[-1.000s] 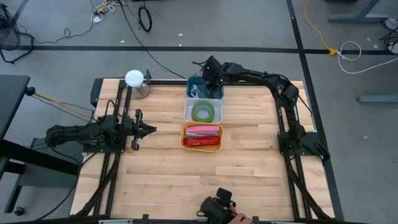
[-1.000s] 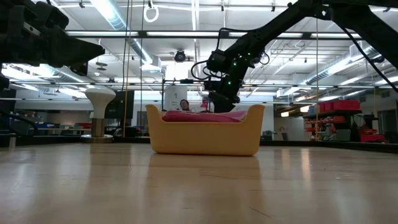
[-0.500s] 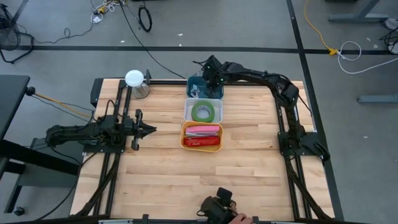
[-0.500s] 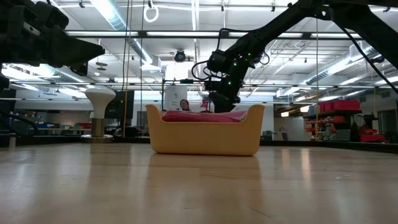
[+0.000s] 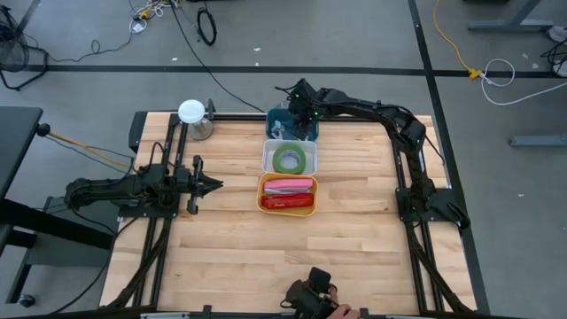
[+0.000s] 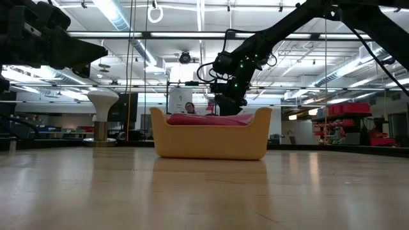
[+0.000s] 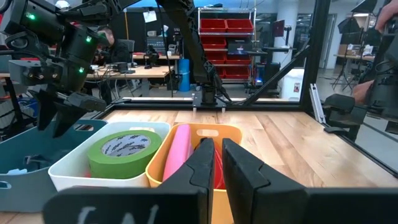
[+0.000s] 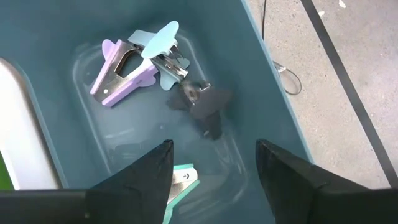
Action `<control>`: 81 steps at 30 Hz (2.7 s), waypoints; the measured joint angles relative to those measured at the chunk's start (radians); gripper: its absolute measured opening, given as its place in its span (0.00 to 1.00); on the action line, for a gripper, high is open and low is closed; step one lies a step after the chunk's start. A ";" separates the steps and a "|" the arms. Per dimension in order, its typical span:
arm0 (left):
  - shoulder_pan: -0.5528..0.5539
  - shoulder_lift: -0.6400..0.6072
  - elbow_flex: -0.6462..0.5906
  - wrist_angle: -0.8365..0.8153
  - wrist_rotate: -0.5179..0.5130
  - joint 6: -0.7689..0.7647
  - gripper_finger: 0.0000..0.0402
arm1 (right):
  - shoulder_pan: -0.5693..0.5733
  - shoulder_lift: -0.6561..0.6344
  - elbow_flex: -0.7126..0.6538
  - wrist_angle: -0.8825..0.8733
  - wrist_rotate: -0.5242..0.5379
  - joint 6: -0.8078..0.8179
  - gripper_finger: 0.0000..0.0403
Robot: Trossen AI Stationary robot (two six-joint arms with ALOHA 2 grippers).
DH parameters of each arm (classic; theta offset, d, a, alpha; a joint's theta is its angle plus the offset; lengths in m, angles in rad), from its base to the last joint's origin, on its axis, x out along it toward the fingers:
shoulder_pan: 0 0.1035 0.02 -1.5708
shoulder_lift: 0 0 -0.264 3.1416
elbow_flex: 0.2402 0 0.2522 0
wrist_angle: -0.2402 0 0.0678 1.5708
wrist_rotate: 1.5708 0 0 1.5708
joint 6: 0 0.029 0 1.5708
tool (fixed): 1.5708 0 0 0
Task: Pick and place Stapler, Stapler remover, tape
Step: Return to Home Position
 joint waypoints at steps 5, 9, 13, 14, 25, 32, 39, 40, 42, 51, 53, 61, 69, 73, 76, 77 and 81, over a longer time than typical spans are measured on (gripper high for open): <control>0.000 0.000 0.000 0.000 0.000 0.000 0.09 | 0.000 0.000 0.000 -0.001 0.000 0.001 0.58; 0.000 0.000 0.000 0.000 0.000 0.000 0.09 | 0.001 0.000 0.000 -0.001 0.000 0.001 0.58; 0.000 0.000 0.000 0.000 0.000 0.000 0.09 | 0.010 0.000 0.000 -0.006 0.003 0.001 0.56; 0.000 0.000 0.000 0.000 0.000 0.000 0.09 | 0.013 0.000 0.000 -0.007 0.003 0.001 0.55; 0.000 0.000 0.000 0.000 0.000 0.000 0.09 | 0.071 -0.026 0.002 -0.010 0.025 0.001 0.41; 0.000 0.000 0.000 0.000 0.000 0.000 0.09 | 0.126 -0.060 0.002 -0.019 0.026 0.001 0.29; 0.000 0.000 0.000 0.000 0.000 0.000 0.09 | 0.216 -0.086 0.002 -0.019 0.025 0.002 0.19; 0.000 0.000 0.000 0.000 0.000 0.000 0.09 | 0.231 -0.087 0.002 -0.019 0.023 0.003 0.17; 0.000 0.000 0.000 0.000 0.000 0.000 0.09 | 0.259 -0.088 0.002 -0.012 0.015 0.004 0.15; 0.000 0.000 0.000 0.000 0.000 0.000 0.09 | 0.357 -0.088 0.002 0.020 0.014 0.027 0.05; 0.000 0.000 0.000 0.000 0.000 0.000 0.09 | 0.373 -0.088 0.002 0.043 0.011 0.057 0.03; 0.000 0.000 0.000 0.000 0.000 0.000 0.09 | 0.402 -0.088 0.001 0.143 -0.063 0.172 0.00; 0.000 0.000 0.000 0.000 0.001 0.000 0.09 | 0.411 -0.133 -0.001 0.184 -0.061 0.171 0.00; 0.000 0.000 0.000 0.000 0.001 0.000 0.09 | 0.425 -0.201 -0.065 0.256 -0.061 0.168 0.00; 0.000 0.000 0.000 -0.002 0.001 0.000 0.09 | 0.446 -0.268 -0.147 0.348 -0.061 0.155 0.00; 0.000 0.000 0.000 0.000 0.001 0.000 0.09 | 0.456 -0.293 -0.180 0.375 -0.061 0.155 0.00; 0.000 0.000 0.000 -0.001 0.000 0.000 0.09 | 0.499 -0.396 -0.308 0.454 -0.061 0.159 0.00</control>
